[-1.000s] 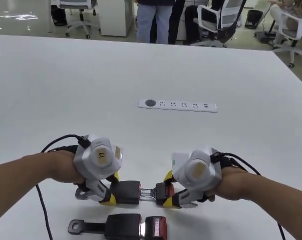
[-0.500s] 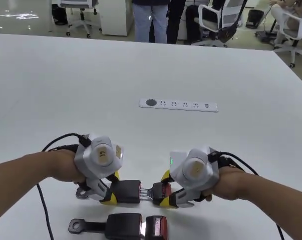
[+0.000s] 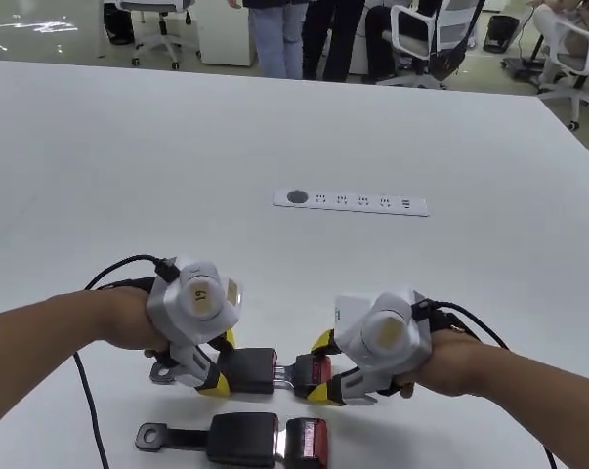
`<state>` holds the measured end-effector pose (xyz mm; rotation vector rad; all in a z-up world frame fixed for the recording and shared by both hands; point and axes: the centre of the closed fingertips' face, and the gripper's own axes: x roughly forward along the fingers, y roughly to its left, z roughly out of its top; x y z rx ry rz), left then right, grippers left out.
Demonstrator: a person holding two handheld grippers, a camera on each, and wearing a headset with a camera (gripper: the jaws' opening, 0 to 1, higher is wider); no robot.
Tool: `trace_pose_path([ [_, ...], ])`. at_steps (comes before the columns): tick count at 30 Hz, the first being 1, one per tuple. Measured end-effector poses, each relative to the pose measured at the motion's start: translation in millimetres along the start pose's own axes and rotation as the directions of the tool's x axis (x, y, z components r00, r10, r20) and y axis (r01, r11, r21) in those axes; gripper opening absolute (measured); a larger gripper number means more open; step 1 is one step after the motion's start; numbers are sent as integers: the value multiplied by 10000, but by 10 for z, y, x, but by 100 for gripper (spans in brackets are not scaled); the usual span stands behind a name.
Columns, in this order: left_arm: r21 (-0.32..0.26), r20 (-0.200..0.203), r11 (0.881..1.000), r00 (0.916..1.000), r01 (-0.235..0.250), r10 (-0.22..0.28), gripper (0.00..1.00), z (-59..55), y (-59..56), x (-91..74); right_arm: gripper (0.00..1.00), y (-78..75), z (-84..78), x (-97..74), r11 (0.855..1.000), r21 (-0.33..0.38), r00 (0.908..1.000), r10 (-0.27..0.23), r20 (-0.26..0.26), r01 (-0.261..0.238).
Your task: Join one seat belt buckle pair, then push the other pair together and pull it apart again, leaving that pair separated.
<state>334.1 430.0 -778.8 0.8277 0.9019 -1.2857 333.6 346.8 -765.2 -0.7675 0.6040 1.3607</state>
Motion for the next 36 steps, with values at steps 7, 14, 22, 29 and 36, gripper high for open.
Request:
trace_pose_path([
  [7, -43, -93, 9999, 9999, 91, -92, 31, -10, 11, 11, 27, -7, 6, 10, 9998, 177, 10000, 32, 8, -32],
  [14, -68, -130, 9999, 9998, 154, -155, 31, -20, 10, 14, 26, 3, 16, 14, 9997, 164, 9998, 197, 28, -198],
  [22, 5, -219, 9998, 9995, 205, -205, 31, -39, 30, 25, 26, 8, 46, 35, 9990, 161, 9992, 410, 32, -410],
  [29, 100, -284, 9996, 9993, 250, -247, 31, -35, 20, 27, 26, 22, 142, 136, 9985, 20, 9984, 550, 107, -550],
  [36, 202, -358, 9993, 9989, 303, -296, 30, -10, -10, 24, 25, 26, 169, 143, 9983, 74, 9983, 573, 132, -574],
])
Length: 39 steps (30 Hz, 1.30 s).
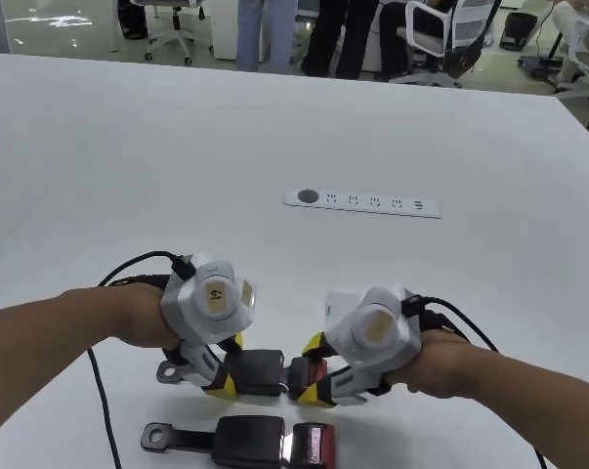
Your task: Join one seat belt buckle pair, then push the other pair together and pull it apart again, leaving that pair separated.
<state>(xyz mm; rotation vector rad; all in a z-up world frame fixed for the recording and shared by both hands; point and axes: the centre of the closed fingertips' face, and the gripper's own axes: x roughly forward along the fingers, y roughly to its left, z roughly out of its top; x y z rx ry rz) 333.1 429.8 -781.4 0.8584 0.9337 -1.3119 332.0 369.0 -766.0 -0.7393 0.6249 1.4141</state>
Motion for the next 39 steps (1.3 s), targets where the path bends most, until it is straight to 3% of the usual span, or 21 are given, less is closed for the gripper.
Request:
trace_pose_path([
  [25, -85, -124, 10000, 9999, 5, -6, 31, 0, -6, -18, 27, 1, -24, -9, 10000, -62, 10000, -41, -25, 41],
  [31, -30, -135, 10000, 9999, 60, -60, 31, -19, -15, -19, 27, -10, -117, -89, 9999, -155, 9999, 21, -171, -24],
  [39, -22, -384, 10000, 9992, 97, -98, 32, -22, -3, -17, 27, -17, -136, -72, 9998, -180, 9998, -59, -210, 55],
])
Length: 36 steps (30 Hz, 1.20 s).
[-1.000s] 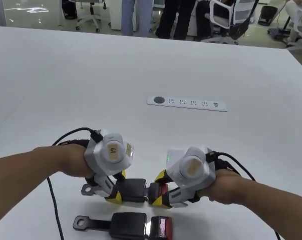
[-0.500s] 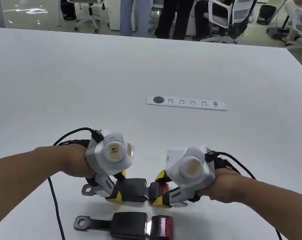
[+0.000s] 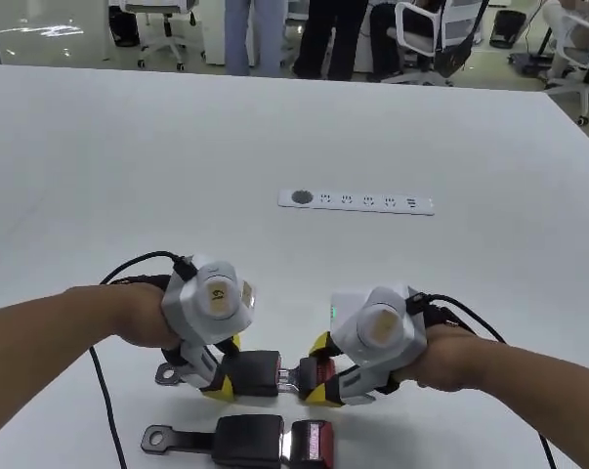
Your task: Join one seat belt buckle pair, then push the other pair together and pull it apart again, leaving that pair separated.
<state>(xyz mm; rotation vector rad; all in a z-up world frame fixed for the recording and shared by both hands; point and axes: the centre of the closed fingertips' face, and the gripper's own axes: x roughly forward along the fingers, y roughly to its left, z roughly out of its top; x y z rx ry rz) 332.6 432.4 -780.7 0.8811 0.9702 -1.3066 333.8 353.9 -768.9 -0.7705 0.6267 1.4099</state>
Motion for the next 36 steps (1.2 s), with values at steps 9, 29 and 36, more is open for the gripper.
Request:
trace_pose_path([
  [9, -82, 68, 10000, 10000, -7, 8, 32, 6, -4, -6, 28, -3, -25, 5, 9999, -139, 9999, 53, -137, -55],
  [29, -46, 96, 10000, 10000, -16, 17, 33, 1, 14, 9, 28, -9, -276, -177, 9999, -103, 9972, 104, -736, -112],
  [36, -12, 73, 10000, 10000, 1, -1, 33, 21, -8, 1, 29, -15, -398, -277, 10000, -12, 9958, 94, -905, -96],
])
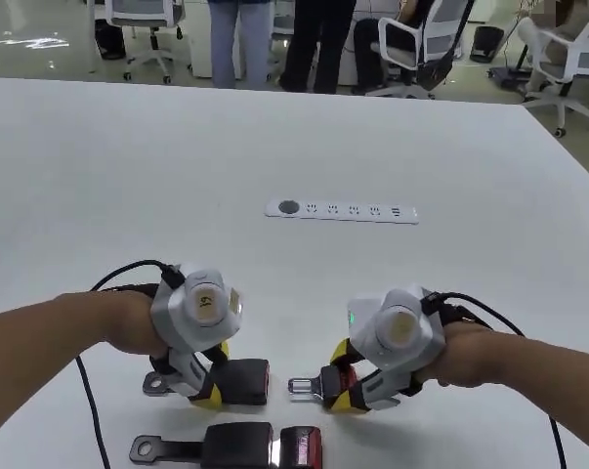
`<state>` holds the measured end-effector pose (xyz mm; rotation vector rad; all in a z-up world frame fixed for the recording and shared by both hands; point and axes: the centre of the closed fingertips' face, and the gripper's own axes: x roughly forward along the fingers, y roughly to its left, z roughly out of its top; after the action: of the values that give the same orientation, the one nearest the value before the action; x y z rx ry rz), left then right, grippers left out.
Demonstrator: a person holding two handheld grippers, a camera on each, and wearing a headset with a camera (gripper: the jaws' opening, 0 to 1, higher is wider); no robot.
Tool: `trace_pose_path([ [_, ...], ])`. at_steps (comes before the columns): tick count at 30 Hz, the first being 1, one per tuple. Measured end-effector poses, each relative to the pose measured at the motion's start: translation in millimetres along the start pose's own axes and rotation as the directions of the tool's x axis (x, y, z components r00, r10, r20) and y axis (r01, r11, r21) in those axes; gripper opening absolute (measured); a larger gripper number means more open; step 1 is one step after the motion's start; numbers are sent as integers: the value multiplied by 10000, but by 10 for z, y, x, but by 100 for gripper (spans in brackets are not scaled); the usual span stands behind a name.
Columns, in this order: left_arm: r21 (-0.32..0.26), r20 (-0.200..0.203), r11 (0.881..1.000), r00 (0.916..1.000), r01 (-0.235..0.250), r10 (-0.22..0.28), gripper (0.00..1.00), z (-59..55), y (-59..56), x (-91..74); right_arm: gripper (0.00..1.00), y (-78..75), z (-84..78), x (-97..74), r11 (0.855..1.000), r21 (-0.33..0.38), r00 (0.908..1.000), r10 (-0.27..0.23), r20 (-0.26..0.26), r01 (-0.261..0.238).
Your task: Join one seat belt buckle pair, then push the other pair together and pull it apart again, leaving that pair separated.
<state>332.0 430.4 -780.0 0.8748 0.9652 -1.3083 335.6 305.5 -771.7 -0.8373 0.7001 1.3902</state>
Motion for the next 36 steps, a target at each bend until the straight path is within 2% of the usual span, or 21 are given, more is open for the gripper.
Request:
trace_pose_path([
  [17, 35, 7, 10000, 10000, 9, -9, 33, -5, 7, 3, 29, -1, -239, -152, 9998, 195, 9997, -56, -236, 60],
  [29, 35, 26, 10000, 10000, -27, 27, 33, -29, 26, 13, 30, -13, -295, -198, 9986, 452, 9993, -244, -274, 256],
  [30, 25, 40, 10000, 10000, -38, 38, 33, -27, 23, 13, 31, -3, -301, -195, 9992, 249, 9990, -290, -340, 299],
  [34, -50, 191, 9999, 9997, -159, 160, 33, -40, 27, 10, 32, -39, -310, -182, 9983, 380, 9986, -434, -316, 446],
  [36, -170, 324, 9996, 9992, -230, 236, 33, -51, 34, 7, 36, -32, -318, -185, 9978, 439, 9982, -471, -378, 487],
])
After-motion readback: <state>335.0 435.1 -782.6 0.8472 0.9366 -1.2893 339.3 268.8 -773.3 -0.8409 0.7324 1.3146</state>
